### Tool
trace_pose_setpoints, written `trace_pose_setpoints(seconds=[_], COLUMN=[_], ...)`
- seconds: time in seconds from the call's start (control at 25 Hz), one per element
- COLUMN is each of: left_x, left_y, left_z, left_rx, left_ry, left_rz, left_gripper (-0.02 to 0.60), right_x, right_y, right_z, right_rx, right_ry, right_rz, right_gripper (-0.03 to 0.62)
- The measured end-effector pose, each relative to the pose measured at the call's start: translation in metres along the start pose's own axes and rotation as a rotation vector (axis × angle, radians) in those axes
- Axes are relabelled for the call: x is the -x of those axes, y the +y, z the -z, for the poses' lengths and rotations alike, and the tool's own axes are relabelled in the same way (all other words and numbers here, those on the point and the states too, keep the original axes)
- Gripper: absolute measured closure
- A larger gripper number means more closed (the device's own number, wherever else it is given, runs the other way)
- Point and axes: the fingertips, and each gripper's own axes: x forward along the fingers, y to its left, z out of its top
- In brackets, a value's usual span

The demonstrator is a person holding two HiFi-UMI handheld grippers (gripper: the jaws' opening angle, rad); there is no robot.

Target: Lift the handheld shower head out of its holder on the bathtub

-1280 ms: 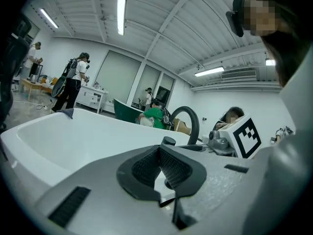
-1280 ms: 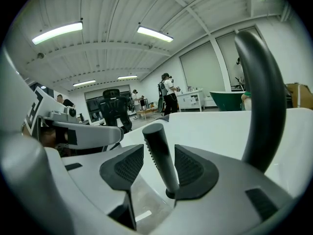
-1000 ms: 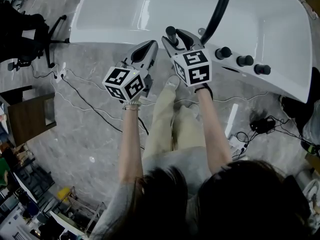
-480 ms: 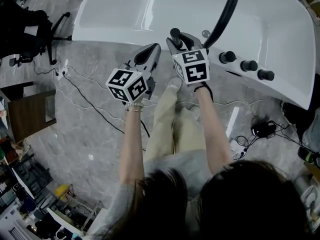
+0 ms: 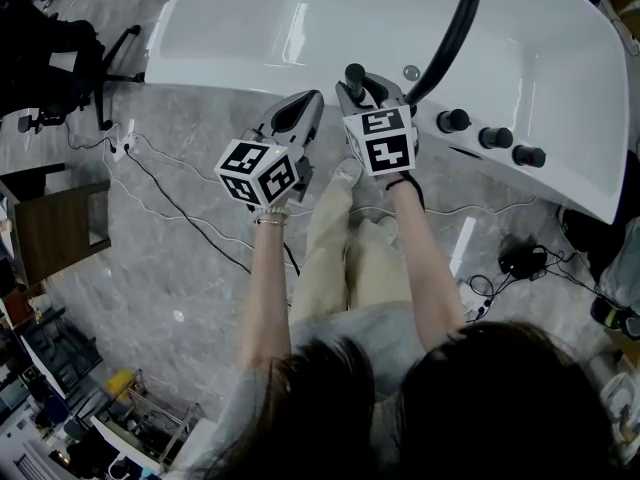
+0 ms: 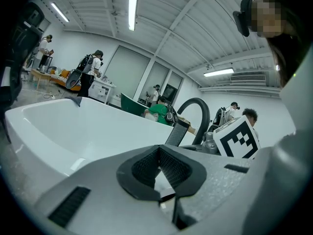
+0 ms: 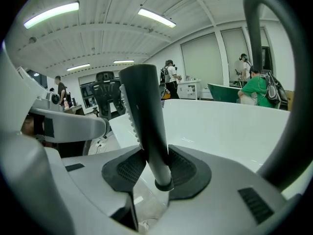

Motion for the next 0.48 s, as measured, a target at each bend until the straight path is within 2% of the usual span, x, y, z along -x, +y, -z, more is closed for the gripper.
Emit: trace_pose_setpoints(seconds=[0.48], left_x=[0.017], left_y=[-0.017], left_z=[-0.025], left_rx=[0.019], left_ry=[-0.039], left_rz=[0.005], left_gripper=[0.575], right_x=[0.032], right_y=[0.012], right_z=[-0.035], right_rx=[0.005], right_ry=[-0.026], right_rz=[0.005], right_gripper=[0.459])
